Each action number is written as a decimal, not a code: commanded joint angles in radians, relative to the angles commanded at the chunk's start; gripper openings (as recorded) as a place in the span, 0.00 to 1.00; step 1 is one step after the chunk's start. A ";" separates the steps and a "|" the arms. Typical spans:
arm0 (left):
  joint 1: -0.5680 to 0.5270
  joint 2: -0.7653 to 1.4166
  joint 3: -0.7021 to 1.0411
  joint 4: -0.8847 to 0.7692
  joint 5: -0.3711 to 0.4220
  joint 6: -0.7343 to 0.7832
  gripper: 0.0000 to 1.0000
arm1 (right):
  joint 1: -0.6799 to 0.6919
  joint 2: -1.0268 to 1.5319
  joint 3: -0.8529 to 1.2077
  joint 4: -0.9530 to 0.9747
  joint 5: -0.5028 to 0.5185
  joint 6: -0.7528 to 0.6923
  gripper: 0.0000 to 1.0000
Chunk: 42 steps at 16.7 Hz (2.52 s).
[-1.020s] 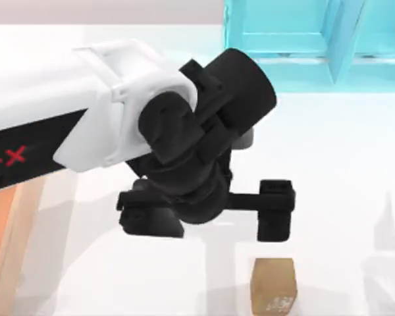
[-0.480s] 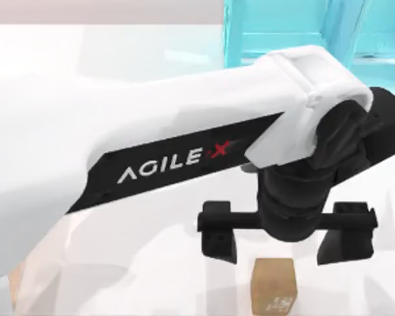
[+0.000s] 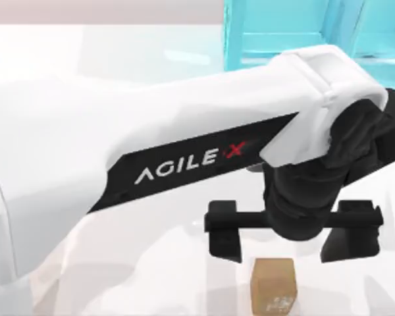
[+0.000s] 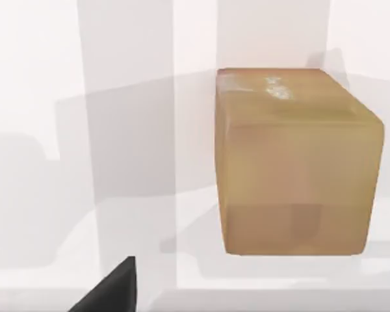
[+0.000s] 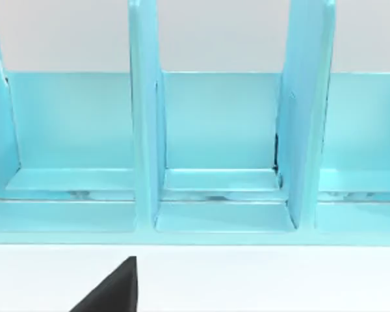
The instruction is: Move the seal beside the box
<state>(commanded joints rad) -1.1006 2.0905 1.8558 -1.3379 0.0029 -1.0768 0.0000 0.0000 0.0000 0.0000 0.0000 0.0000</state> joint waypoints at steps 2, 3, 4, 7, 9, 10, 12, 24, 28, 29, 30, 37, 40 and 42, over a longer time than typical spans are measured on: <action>-0.001 0.004 -0.016 0.016 -0.001 0.002 1.00 | 0.000 0.000 0.000 0.000 0.000 0.000 1.00; -0.002 0.009 -0.037 0.040 -0.002 0.002 1.00 | 0.000 0.000 0.000 0.000 0.000 0.000 1.00; -0.002 0.016 -0.063 0.073 -0.002 0.003 1.00 | 0.000 0.000 0.000 0.000 0.000 0.000 1.00; -0.001 0.038 -0.158 0.195 -0.001 0.003 1.00 | 0.000 0.000 0.000 0.000 0.000 0.000 1.00; -0.002 0.057 -0.227 0.287 -0.001 0.003 1.00 | 0.000 0.000 0.000 0.000 0.000 0.000 1.00; -0.002 0.064 -0.255 0.322 -0.001 0.003 1.00 | 0.000 0.000 0.000 0.000 0.000 0.000 1.00; -0.002 0.073 -0.289 0.359 -0.001 0.003 1.00 | 0.000 0.000 0.000 0.000 0.000 0.000 1.00; -0.003 0.074 -0.291 0.362 -0.001 0.003 0.40 | 0.000 0.000 0.000 0.000 0.000 0.000 1.00; -0.003 0.074 -0.291 0.362 -0.001 0.003 0.10 | 0.000 0.000 0.000 0.000 0.000 0.000 1.00; -0.003 0.074 -0.291 0.362 -0.001 0.003 0.02 | 0.000 0.000 0.000 0.000 0.000 0.000 1.00; -0.003 0.074 -0.291 0.362 -0.001 0.003 0.00 | 0.000 0.000 0.000 0.000 0.000 0.000 1.00; -0.003 0.074 -0.291 0.362 -0.001 0.003 0.00 | 0.000 0.000 0.000 0.000 0.000 0.000 1.00; -0.004 0.071 -0.274 0.346 -0.001 0.002 0.00 | 0.000 0.000 0.000 0.000 0.000 0.000 1.00; -0.004 0.060 -0.251 0.309 -0.001 0.001 0.00 | 0.000 0.000 0.000 0.000 0.000 0.000 1.00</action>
<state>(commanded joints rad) -1.1043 2.1505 1.6052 -1.0293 0.0020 -1.0753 0.0000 0.0000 0.0000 0.0000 0.0000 0.0000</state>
